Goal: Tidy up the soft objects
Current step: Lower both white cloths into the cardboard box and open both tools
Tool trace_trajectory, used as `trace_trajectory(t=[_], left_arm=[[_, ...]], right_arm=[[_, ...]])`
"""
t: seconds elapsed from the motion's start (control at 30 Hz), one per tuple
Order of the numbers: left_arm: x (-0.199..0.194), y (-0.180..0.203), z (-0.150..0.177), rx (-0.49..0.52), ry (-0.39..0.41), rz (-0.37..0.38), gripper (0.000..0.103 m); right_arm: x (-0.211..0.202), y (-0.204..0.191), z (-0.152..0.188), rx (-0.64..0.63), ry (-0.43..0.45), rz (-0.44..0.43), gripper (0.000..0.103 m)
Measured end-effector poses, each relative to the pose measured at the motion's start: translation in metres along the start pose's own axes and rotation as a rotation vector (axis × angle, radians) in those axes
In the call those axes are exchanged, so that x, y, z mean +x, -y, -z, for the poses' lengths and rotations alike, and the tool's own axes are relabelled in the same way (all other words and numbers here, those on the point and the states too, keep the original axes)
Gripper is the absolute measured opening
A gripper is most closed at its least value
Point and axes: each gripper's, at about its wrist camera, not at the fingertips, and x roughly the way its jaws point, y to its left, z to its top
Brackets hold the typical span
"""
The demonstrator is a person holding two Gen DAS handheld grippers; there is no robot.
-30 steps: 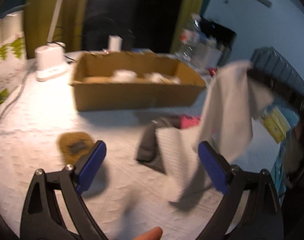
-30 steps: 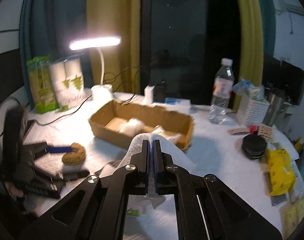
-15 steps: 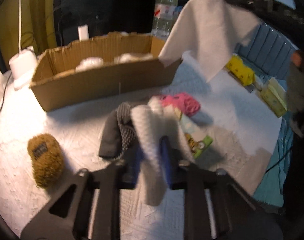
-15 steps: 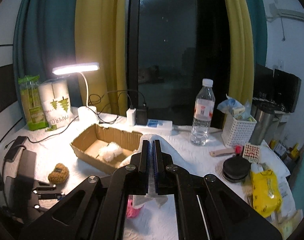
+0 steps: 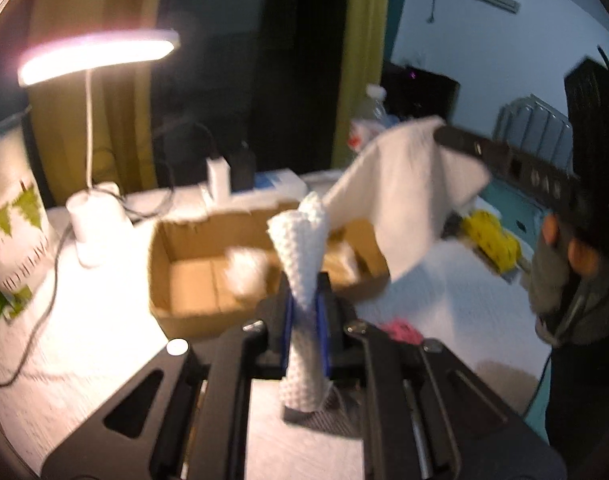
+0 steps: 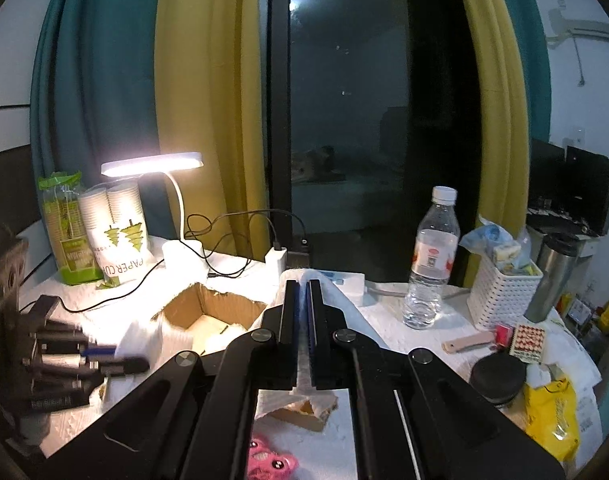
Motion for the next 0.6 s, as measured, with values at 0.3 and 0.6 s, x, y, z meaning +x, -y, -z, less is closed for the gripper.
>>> trace_trajectory(t=[0.3, 0.6], left_arm=[[0.026, -0.041, -0.023, -0.058, 0.062, -0.063, 0.011], [0.075, -0.065, -0.018, -0.105, -0.011, -0.074, 0.013]], right_arm=[[0.045, -0.008, 0.002, -0.004, -0.063, -0.041, 0.004], [0.099, -0.019, 0.025, 0.011, -0.183, -0.074, 0.004]])
